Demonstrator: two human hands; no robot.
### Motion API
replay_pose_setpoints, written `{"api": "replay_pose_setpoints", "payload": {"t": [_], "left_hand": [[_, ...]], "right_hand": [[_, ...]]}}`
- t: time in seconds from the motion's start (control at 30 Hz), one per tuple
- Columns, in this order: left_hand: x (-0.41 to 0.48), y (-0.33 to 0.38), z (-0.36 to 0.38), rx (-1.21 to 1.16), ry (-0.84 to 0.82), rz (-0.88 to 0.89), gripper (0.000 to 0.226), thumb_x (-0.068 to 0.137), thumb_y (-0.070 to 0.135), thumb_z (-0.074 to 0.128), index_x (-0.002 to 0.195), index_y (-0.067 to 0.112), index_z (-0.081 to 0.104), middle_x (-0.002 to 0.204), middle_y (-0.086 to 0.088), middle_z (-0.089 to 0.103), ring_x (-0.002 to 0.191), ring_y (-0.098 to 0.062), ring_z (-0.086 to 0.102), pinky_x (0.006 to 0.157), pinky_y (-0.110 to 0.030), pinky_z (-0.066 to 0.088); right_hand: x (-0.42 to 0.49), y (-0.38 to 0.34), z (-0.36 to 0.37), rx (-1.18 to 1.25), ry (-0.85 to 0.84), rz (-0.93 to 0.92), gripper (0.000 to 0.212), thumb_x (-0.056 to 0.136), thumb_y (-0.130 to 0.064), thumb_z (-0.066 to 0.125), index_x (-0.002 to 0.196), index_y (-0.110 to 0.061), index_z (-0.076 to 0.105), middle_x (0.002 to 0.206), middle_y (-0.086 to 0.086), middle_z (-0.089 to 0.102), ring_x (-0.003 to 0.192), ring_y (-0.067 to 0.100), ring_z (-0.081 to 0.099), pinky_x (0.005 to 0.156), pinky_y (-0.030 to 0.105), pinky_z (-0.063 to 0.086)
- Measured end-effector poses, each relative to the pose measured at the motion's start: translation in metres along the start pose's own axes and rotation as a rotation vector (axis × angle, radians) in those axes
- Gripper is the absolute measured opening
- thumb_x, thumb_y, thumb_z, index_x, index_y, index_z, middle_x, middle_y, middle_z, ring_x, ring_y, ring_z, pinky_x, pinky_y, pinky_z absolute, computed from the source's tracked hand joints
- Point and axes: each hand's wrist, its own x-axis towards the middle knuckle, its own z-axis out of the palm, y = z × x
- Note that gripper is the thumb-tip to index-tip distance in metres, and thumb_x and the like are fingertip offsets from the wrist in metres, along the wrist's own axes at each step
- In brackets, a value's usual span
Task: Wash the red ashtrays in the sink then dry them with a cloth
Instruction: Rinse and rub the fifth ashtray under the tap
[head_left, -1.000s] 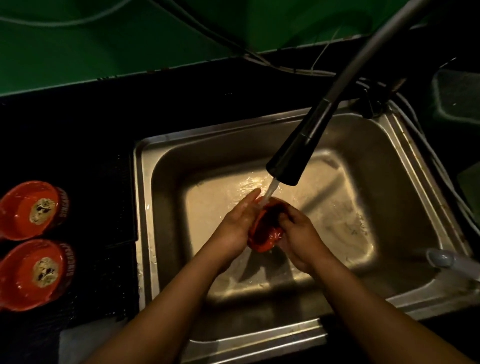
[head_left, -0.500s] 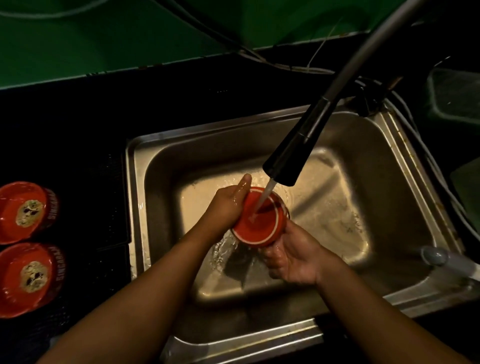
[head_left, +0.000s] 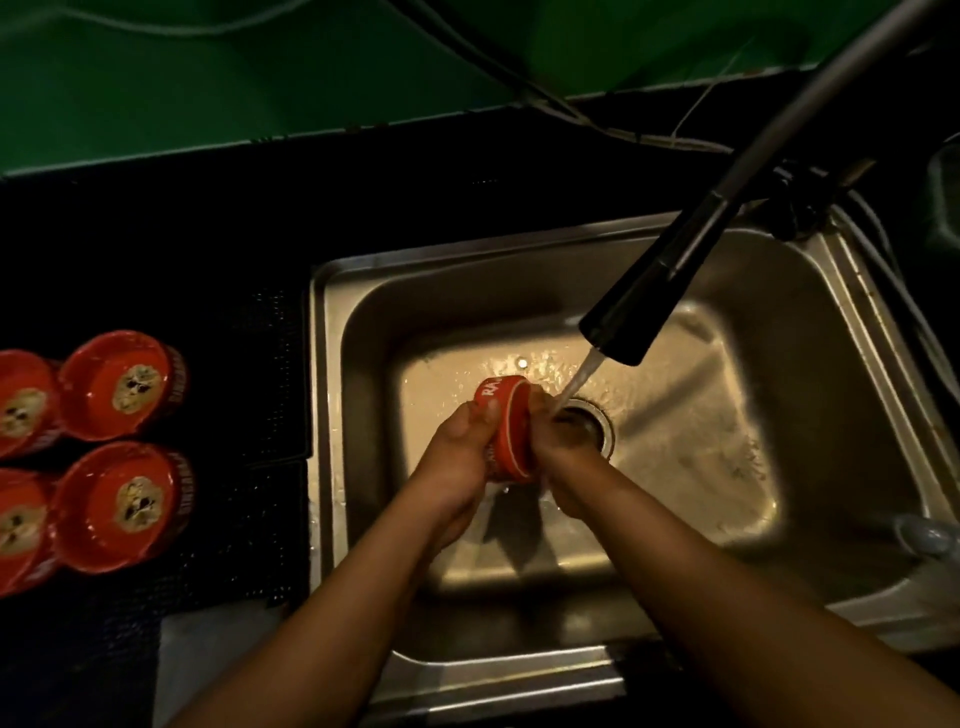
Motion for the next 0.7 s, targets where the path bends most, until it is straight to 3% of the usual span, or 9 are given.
{"api": "replay_pose_setpoints", "payload": {"t": [0.07,0.13,0.2,0.23,0.3,0.4,0.47,0.6,0.7], "left_hand": [[-0.009,0.002,0.003,0.305,-0.01,0.165,0.027,0.095,0.044,0.047,0.114,0.028,0.055,0.108,-0.003,0.067,0.1,-0.021,0.065,0.088,-0.04,0.053],[-0.009,0.001,0.001,0.651,-0.075,0.32,0.043,0.094,0.045,0.046,0.132,0.026,0.047,0.123,-0.004,0.061,0.109,-0.021,0.059,0.09,-0.036,0.05],[-0.005,0.002,0.0,1.061,-0.094,0.47,0.044,0.096,0.034,0.049,0.137,0.017,0.043,0.13,-0.009,0.056,0.114,-0.025,0.054,0.089,-0.03,0.042],[-0.002,0.002,0.0,1.227,-0.117,0.544,0.042,0.096,0.03,0.05,0.135,0.013,0.046,0.131,-0.011,0.055,0.116,-0.028,0.051,0.09,-0.03,0.039],[0.0,-0.001,0.004,1.437,-0.231,0.634,0.042,0.095,0.032,0.052,0.132,0.011,0.05,0.133,-0.012,0.053,0.12,-0.03,0.048,0.096,-0.032,0.034],[0.004,-0.011,0.005,1.608,-0.426,0.687,0.046,0.094,0.043,0.044,0.133,0.019,0.05,0.142,-0.01,0.046,0.129,-0.031,0.041,0.107,-0.04,0.033],[0.009,-0.013,0.008,1.658,-0.466,0.704,0.056,0.092,0.054,0.038,0.138,0.022,0.044,0.149,-0.009,0.036,0.137,-0.031,0.03,0.113,-0.046,0.025],[0.006,-0.002,0.023,1.746,-0.464,0.708,0.072,0.089,0.065,0.038,0.145,0.02,0.031,0.152,-0.007,0.033,0.142,-0.025,0.021,0.119,-0.039,0.01],[0.0,0.001,0.032,1.874,-0.407,0.578,0.079,0.09,0.066,0.036,0.15,0.018,0.019,0.158,-0.006,0.021,0.147,-0.021,0.007,0.118,-0.04,-0.004]], "right_hand": [[-0.002,-0.001,0.007,0.229,-0.086,0.084,0.056,0.096,-0.057,0.034,0.129,-0.016,0.053,0.109,0.008,0.07,0.1,0.025,0.065,0.082,0.04,0.054],[-0.005,-0.002,0.001,0.462,-0.212,0.129,0.06,0.093,-0.062,0.035,0.115,-0.014,0.062,0.09,0.006,0.074,0.087,0.022,0.07,0.073,0.04,0.057],[-0.009,-0.002,-0.01,0.615,-0.284,0.15,0.062,0.09,-0.063,0.04,0.108,-0.01,0.066,0.096,0.011,0.073,0.086,0.025,0.071,0.065,0.038,0.058],[-0.008,0.0,-0.015,0.636,-0.291,0.149,0.06,0.087,-0.06,0.047,0.11,-0.008,0.065,0.105,0.013,0.071,0.094,0.027,0.069,0.068,0.039,0.057],[-0.004,0.004,-0.024,0.584,-0.231,0.112,0.045,0.079,-0.046,0.061,0.106,-0.009,0.062,0.106,0.012,0.067,0.097,0.027,0.063,0.067,0.036,0.05],[-0.005,0.008,-0.039,0.481,-0.164,0.007,0.014,0.084,-0.023,0.061,0.095,-0.014,0.063,0.085,0.011,0.067,0.076,0.026,0.063,0.058,0.033,0.045],[-0.009,0.011,-0.048,0.455,-0.2,-0.008,0.017,0.085,-0.022,0.059,0.097,-0.013,0.067,0.093,0.012,0.072,0.083,0.027,0.068,0.063,0.036,0.051],[-0.011,0.019,-0.057,0.448,-0.226,0.038,0.032,0.096,-0.032,0.051,0.114,-0.011,0.067,0.111,0.013,0.071,0.099,0.024,0.069,0.077,0.035,0.057],[-0.009,0.019,-0.063,0.485,-0.221,-0.011,0.033,0.097,-0.028,0.048,0.122,-0.012,0.062,0.117,0.013,0.068,0.106,0.027,0.067,0.084,0.04,0.055]]}}
